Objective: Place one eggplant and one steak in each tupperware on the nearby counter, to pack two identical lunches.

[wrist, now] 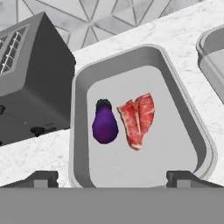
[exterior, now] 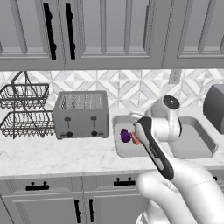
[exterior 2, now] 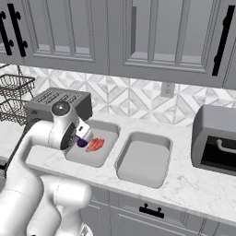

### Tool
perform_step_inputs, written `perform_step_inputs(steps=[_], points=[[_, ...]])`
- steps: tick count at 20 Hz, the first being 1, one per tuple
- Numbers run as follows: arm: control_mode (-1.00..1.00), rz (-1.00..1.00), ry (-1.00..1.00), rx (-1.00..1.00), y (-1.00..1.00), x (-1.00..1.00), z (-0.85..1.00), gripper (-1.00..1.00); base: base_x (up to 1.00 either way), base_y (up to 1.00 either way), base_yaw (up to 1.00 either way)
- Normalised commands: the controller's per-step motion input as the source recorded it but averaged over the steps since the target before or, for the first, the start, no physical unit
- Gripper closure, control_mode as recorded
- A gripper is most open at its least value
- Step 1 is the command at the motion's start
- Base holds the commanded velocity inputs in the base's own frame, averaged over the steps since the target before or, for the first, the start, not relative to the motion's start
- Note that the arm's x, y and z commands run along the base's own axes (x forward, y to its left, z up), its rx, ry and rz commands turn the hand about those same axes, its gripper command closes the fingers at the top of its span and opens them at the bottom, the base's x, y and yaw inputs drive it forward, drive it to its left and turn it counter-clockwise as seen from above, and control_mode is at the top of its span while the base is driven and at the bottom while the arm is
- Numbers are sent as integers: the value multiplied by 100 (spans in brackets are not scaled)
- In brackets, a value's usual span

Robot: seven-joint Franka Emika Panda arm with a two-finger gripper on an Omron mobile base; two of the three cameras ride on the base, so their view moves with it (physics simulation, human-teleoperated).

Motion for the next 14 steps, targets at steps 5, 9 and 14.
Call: perform_step_inputs(steps=[5,9,14], points=[[-100,3,-10,-6,-19,-100,57,-100,0,0,0],[-100,12,-3,-13,-26,-100,40,-100,0,0,0],[-100,7,0,-11,-11,-100,50,-100,0,0,0]])
